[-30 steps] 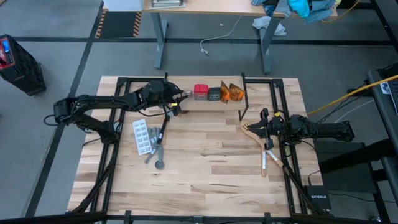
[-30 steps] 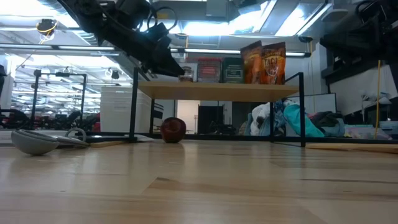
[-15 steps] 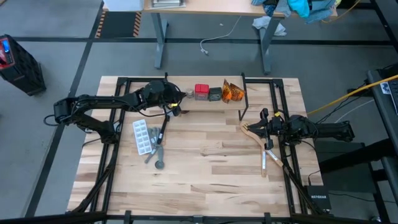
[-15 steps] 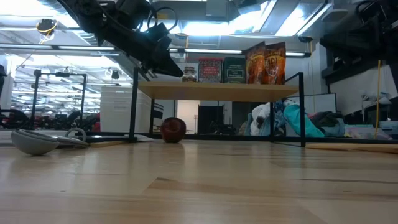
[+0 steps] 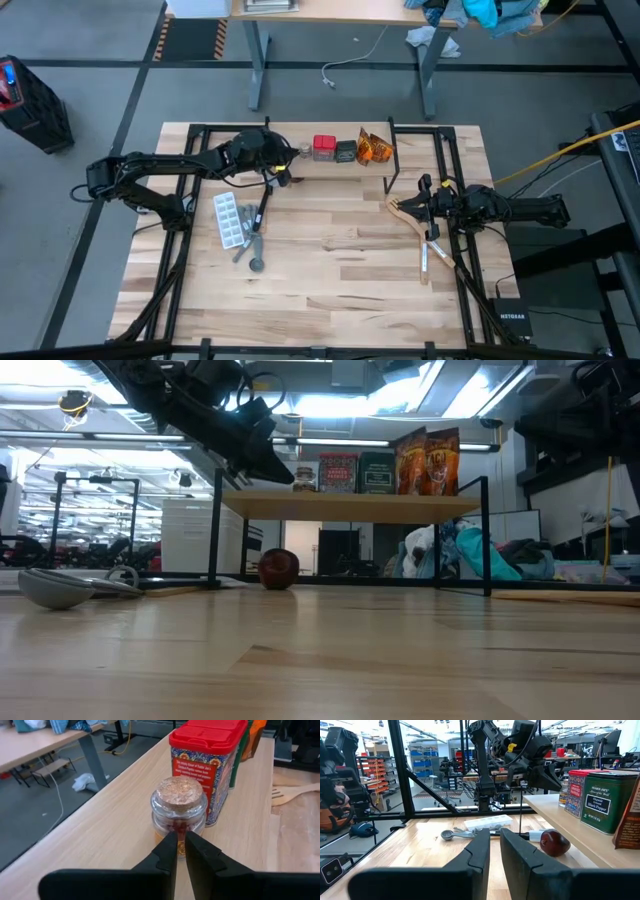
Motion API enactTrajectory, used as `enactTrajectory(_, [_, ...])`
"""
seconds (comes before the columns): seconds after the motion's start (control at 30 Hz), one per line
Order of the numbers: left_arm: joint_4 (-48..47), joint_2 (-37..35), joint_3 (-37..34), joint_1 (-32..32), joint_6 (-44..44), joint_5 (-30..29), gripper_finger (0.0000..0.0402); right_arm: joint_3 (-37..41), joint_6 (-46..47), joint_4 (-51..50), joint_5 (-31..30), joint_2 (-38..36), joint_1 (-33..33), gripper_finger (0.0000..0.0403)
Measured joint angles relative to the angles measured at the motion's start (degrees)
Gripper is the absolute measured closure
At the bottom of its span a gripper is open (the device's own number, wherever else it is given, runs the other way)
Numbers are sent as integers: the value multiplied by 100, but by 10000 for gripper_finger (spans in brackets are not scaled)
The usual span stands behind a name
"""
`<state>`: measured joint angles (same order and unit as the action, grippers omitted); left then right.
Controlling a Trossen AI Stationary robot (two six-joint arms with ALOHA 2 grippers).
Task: Shelf spices
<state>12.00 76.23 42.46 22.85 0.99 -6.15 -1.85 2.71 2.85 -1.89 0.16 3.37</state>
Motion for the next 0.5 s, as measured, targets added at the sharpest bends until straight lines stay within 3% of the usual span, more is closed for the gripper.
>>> enactTrajectory(0.3, [-56,-1,4,-19,-82,38,363,0,1,0,0,-1,-2,352])
enactTrajectory(0.5, [117,-3,8,-170,-30,-114,265,0,-1,0,0,-2,-1,352])
